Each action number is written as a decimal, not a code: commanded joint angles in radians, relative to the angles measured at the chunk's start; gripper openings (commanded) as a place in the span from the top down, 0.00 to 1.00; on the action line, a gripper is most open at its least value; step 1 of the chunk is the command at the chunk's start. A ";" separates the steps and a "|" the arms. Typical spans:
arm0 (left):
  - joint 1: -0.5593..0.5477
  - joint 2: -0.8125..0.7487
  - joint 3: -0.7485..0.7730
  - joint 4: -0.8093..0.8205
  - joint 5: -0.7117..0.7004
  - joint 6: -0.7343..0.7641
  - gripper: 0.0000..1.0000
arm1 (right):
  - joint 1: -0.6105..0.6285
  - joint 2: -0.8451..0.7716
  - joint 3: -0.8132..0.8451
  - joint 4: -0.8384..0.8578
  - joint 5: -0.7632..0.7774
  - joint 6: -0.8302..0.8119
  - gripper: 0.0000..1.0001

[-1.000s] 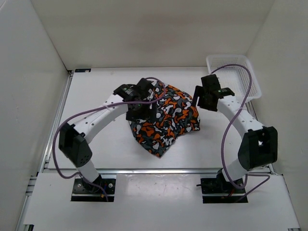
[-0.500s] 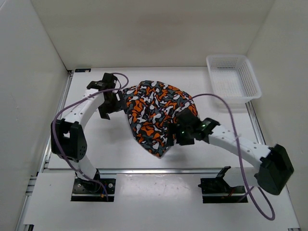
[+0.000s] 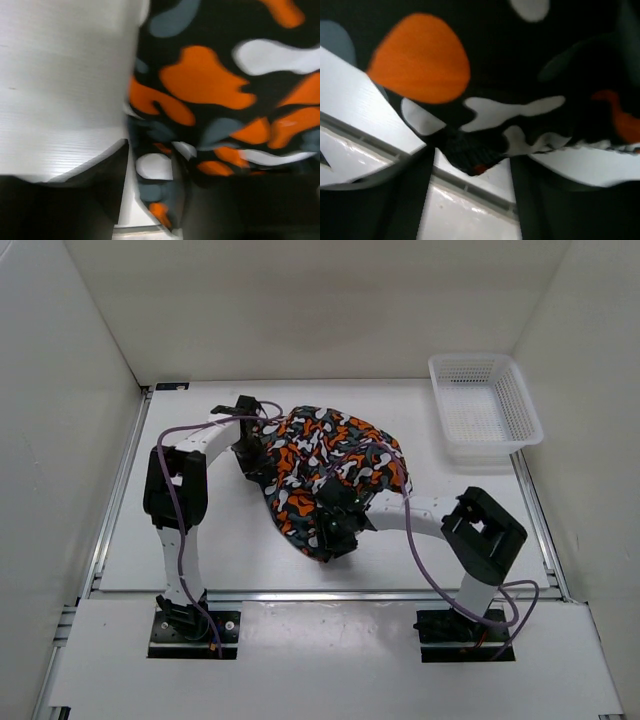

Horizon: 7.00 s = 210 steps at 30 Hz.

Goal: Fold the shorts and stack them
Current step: Flatten the shorts out, then fold the shorts

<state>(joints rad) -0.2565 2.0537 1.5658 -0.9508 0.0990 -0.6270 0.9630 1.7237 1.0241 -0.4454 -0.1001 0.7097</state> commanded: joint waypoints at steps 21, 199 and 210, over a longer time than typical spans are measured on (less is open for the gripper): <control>0.002 -0.401 0.403 -0.102 0.008 -0.023 0.90 | -0.535 -0.443 0.481 -0.346 0.154 -0.378 0.99; 0.257 -0.632 -0.750 0.121 0.010 -0.203 0.07 | -0.799 -0.725 -0.449 -0.199 -0.168 0.025 0.43; 0.247 -0.555 -0.730 0.172 0.021 -0.185 0.90 | -0.799 -0.662 -0.547 0.034 -0.242 0.194 0.42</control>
<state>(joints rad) -0.0063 1.5227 0.8215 -0.8040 0.1169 -0.8146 0.1646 1.0412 0.4973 -0.5240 -0.3138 0.8307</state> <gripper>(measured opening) 0.114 0.582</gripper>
